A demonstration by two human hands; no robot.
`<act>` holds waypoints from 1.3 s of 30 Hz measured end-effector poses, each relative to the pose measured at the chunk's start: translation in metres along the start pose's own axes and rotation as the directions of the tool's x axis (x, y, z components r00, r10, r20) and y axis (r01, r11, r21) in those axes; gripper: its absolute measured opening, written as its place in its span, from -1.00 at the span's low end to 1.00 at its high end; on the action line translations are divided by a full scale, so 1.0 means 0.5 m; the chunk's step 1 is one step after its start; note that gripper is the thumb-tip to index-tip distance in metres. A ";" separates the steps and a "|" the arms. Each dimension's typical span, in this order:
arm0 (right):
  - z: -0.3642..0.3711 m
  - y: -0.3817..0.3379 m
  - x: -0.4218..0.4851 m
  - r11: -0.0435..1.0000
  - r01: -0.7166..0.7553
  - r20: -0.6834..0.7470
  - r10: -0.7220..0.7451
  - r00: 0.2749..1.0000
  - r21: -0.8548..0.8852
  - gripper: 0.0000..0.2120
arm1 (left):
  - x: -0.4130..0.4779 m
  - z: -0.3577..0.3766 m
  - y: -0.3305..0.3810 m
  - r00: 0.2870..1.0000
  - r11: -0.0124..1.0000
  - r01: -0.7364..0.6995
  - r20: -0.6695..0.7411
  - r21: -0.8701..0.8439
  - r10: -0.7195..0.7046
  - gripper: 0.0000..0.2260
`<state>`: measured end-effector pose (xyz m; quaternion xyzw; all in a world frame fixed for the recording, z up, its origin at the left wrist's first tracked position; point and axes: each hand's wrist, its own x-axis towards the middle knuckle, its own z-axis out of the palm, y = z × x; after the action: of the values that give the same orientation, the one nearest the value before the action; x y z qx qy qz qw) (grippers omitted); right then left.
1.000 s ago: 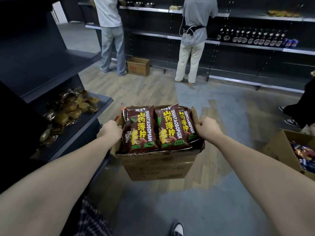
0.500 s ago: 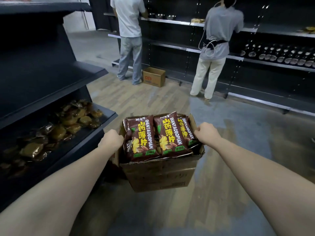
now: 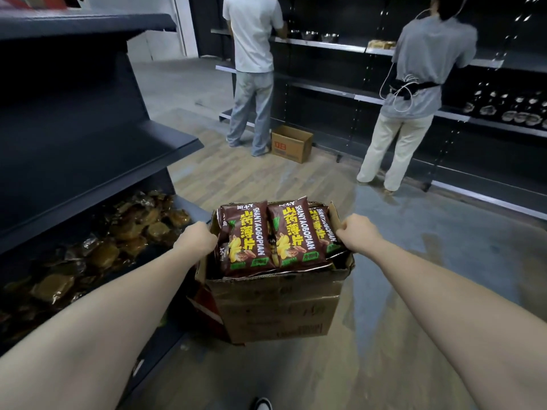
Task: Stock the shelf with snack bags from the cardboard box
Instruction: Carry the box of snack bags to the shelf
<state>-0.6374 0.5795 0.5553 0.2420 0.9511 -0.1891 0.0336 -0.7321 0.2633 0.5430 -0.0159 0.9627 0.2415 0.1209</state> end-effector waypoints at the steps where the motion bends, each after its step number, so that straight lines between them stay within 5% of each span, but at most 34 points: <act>1: 0.002 -0.012 0.023 1.000 -0.004 0.007 0.004 1.000 0.003 -0.76 | 0.024 -0.005 0.002 1.000 1.000 -0.005 0.006 -0.007 0.005 -0.81; 21: 0.066 -0.225 0.428 0.979 0.194 0.147 -0.185 0.972 -0.055 -0.91 | 0.320 -0.035 -0.024 0.965 0.970 0.233 -0.105 -0.076 -0.240 -0.79; 27: 0.114 -0.287 0.538 0.924 0.374 0.285 -0.339 0.897 -0.077 -0.90 | 0.331 0.010 -0.052 0.892 0.891 0.416 -0.113 -0.180 -0.439 -0.95; 39: 0.221 -0.377 0.648 0.789 0.600 0.422 -0.505 0.753 -0.127 -0.84 | 0.285 0.106 -0.070 0.700 0.698 0.648 -0.121 -0.304 -0.703 -0.86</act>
<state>-1.0151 0.5300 0.4673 -0.0985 0.9722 -0.1083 0.1829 -0.8552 0.2613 0.4471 -0.4126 0.8592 0.2895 0.0874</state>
